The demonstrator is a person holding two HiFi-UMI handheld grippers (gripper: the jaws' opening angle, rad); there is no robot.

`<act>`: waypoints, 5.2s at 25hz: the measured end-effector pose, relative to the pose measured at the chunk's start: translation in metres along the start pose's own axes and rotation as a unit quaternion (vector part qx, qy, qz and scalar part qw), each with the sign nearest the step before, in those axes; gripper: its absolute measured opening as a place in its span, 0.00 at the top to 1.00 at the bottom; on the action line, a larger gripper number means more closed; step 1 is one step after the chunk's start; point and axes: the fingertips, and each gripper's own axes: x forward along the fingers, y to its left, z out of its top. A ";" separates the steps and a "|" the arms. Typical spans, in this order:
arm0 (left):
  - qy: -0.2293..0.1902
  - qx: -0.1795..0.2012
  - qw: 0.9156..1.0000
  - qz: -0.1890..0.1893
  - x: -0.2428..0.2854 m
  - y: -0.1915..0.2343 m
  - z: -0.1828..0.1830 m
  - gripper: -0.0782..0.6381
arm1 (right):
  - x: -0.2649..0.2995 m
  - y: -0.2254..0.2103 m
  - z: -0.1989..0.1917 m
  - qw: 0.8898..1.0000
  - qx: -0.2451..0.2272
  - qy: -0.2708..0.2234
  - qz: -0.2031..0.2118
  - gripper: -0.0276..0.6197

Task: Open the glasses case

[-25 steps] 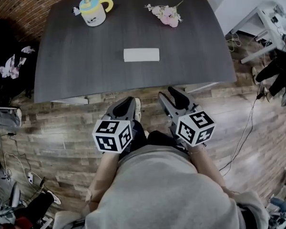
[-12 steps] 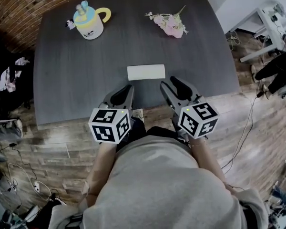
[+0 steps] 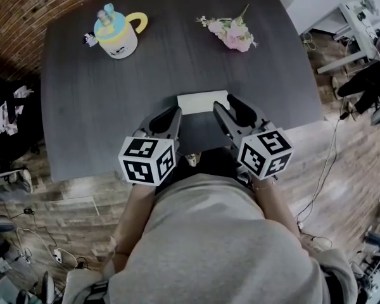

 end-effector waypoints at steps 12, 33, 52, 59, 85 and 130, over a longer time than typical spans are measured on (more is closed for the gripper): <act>0.021 -0.016 1.000 -0.017 -0.005 0.016 -0.016 0.84 | 0.007 0.006 -0.009 1.000 -0.005 0.022 -0.018 0.70; 0.044 -0.047 0.998 0.009 -0.013 0.035 -0.039 0.84 | 0.033 -0.010 -0.033 0.990 -0.104 0.093 -0.012 0.65; 0.066 -0.060 0.996 -0.011 0.010 0.024 -0.048 0.84 | 0.070 -0.019 -0.084 0.923 -0.316 0.219 0.024 0.56; 0.065 -0.063 0.996 0.005 0.012 0.028 -0.049 0.84 | 0.075 -0.027 -0.101 0.892 -0.379 0.245 0.034 0.54; 0.042 -0.068 0.996 0.025 0.018 0.034 -0.036 0.84 | 0.077 -0.031 -0.081 0.898 -0.364 0.238 0.062 0.73; 0.030 -0.041 0.999 0.013 0.009 0.025 -0.026 0.84 | 0.078 -0.037 -0.013 0.959 -0.263 0.111 0.003 0.76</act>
